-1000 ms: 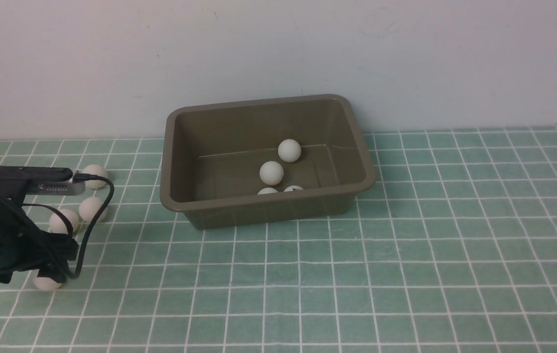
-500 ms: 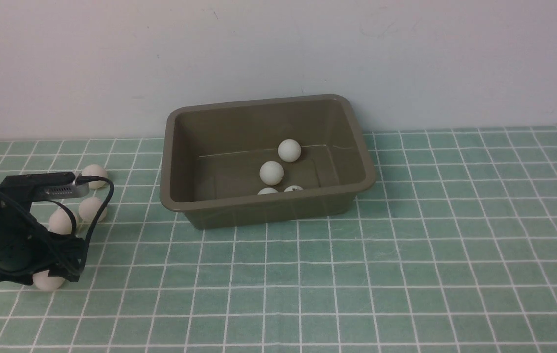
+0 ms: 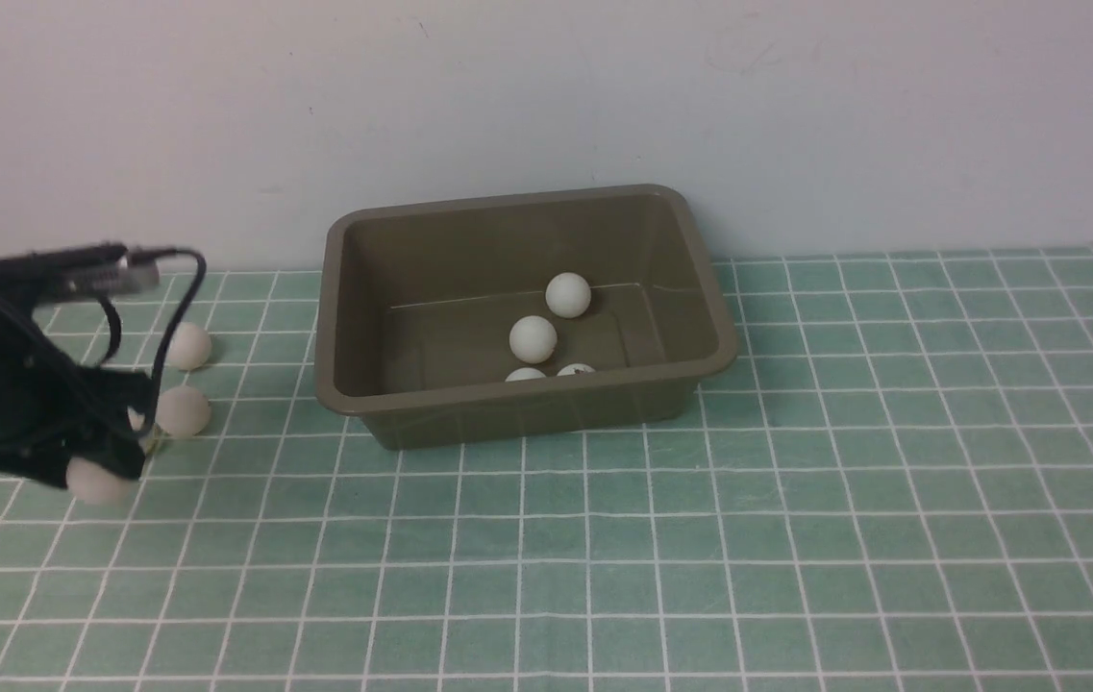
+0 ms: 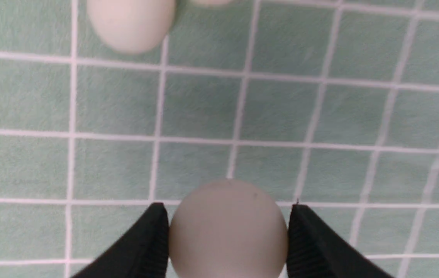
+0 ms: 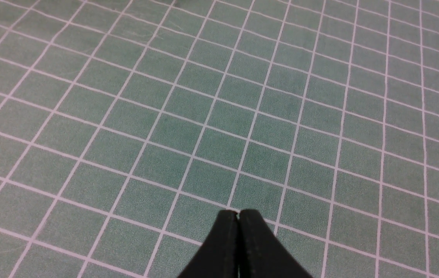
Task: Put the table tennis balls in the box on the green coffee tablecloth.
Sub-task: 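Reach for and grasp a ping pong ball on the table beside the basket, then drop the ball into the bin, then reach for and grasp a ping pong ball on the table beside the basket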
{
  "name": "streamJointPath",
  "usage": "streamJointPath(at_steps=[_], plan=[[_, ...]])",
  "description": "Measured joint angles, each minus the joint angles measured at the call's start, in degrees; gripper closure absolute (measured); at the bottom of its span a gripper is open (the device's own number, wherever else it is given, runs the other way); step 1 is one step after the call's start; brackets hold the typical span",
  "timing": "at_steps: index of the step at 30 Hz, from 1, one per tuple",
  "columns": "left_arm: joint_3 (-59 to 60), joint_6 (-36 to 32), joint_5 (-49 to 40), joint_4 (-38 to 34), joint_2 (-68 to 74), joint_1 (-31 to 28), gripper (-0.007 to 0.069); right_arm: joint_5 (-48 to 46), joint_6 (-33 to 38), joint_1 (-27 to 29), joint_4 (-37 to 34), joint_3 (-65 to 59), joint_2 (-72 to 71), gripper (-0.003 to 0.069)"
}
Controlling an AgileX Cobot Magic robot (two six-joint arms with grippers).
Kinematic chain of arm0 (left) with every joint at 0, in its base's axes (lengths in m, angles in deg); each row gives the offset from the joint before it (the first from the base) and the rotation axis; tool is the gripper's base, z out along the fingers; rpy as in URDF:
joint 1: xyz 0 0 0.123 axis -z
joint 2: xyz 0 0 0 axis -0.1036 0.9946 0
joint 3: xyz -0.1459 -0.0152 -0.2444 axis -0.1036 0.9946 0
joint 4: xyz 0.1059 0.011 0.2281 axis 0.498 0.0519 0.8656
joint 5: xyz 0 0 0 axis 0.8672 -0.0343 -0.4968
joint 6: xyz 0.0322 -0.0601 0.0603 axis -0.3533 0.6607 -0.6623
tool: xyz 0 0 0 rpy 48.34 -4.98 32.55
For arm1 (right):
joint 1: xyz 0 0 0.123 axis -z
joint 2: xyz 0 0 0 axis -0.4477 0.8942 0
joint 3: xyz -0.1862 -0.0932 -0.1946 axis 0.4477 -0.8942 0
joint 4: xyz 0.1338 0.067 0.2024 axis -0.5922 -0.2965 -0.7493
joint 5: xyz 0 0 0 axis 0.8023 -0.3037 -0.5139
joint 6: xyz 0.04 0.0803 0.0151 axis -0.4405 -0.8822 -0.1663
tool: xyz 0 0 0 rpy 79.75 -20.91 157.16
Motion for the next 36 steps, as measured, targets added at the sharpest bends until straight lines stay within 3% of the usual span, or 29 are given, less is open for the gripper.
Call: streamJointPath(at_steps=[3, 8, 17, 26, 30, 36], plan=[[-8.16, -0.11, -4.72, -6.77, -1.77, 1.5, 0.0279, -0.11, 0.0, 0.0, 0.0, 0.0, 0.0, 0.0673], [-15.43, -1.47, -2.33, -11.64, -0.39, 9.04, 0.0279, -0.11, 0.0, 0.0, 0.0, 0.0, 0.0, 0.0675], [-24.07, -1.94, 7.77, -12.22, 13.55, 20.67, 0.0257, -0.11, 0.0, 0.0, 0.0, 0.0, 0.0, 0.0675], [-34.35, -2.48, 5.16, -10.62, 22.98, 22.64, 0.0168, -0.11, 0.0, 0.0, 0.0, 0.0, 0.0, 0.0675], [-38.22, -2.52, 0.06, -7.71, 22.03, 22.64, 0.0154, -0.11, 0.0, 0.0, 0.0, 0.0, 0.0, 0.0675], [-39.16, 2.84, -13.1, 11.23, 12.45, 19.69, 0.0153, -0.11, -0.63, 0.0, -0.73, 0.0, 0.0, 0.0675]])
